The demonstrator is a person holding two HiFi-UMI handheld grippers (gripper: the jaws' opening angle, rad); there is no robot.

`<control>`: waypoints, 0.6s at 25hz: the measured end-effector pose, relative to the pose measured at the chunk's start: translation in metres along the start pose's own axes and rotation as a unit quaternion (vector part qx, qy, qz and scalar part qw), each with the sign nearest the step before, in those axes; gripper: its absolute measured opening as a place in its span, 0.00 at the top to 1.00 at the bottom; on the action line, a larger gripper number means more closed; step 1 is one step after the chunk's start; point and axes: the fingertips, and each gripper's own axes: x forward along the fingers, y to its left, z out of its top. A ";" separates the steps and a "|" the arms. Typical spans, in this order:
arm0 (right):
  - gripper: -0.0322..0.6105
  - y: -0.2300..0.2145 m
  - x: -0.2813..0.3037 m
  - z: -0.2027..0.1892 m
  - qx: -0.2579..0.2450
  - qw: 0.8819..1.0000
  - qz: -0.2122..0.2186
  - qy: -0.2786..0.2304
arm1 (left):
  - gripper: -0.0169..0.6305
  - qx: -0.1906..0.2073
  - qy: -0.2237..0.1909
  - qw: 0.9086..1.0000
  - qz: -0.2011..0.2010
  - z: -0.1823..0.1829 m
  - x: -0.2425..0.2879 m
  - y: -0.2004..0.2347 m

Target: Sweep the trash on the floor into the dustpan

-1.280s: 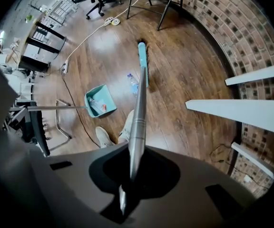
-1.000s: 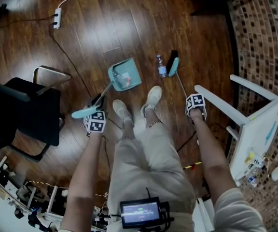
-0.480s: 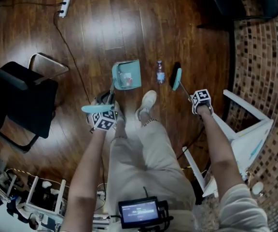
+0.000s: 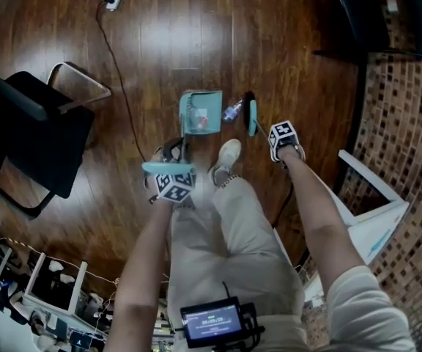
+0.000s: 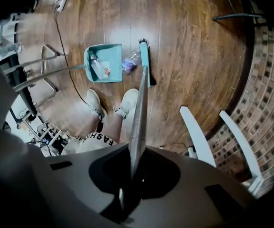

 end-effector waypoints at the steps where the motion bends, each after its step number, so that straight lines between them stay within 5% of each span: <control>1: 0.88 0.009 0.000 0.005 -0.012 1.000 -0.007 0.002 | 0.85 -0.001 0.001 1.000 0.000 -0.001 0.000 0.000; 10: 0.88 0.085 -0.005 0.048 -0.122 0.990 -0.062 0.017 | 0.85 0.009 -0.001 1.000 -0.006 -0.003 0.004 0.013; 15: 0.88 0.105 -0.011 0.033 -0.157 0.987 -0.030 -0.020 | 0.85 0.024 -0.001 1.000 -0.010 -0.004 0.002 0.012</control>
